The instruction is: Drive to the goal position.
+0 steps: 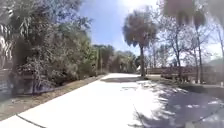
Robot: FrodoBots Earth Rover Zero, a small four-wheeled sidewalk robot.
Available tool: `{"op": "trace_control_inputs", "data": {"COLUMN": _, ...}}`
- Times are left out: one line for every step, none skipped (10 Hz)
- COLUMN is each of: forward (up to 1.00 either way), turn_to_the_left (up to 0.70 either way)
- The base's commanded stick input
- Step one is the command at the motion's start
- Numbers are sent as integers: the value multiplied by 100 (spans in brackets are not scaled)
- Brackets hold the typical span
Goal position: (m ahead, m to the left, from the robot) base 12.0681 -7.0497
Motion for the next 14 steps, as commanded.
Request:
{"op": "trace_control_inputs", "data": {"forward": 70, "turn_to_the_left": 0}}
{"op": "trace_control_inputs", "data": {"forward": 70, "turn_to_the_left": 0}}
{"op": "trace_control_inputs", "data": {"forward": 70, "turn_to_the_left": 0}}
{"op": "trace_control_inputs", "data": {"forward": 70, "turn_to_the_left": 0}}
{"op": "trace_control_inputs", "data": {"forward": 70, "turn_to_the_left": 0}}
{"op": "trace_control_inputs", "data": {"forward": 70, "turn_to_the_left": 0}}
{"op": "trace_control_inputs", "data": {"forward": 70, "turn_to_the_left": 0}}
{"op": "trace_control_inputs", "data": {"forward": 70, "turn_to_the_left": 0}}
{"op": "trace_control_inputs", "data": {"forward": 70, "turn_to_the_left": 0}}
{"op": "trace_control_inputs", "data": {"forward": 70, "turn_to_the_left": 0}}
{"op": "trace_control_inputs", "data": {"forward": 70, "turn_to_the_left": 0}}
{"op": "trace_control_inputs", "data": {"forward": 70, "turn_to_the_left": 0}}
{"op": "trace_control_inputs", "data": {"forward": 70, "turn_to_the_left": 0}}
{"op": "trace_control_inputs", "data": {"forward": 70, "turn_to_the_left": 0}}
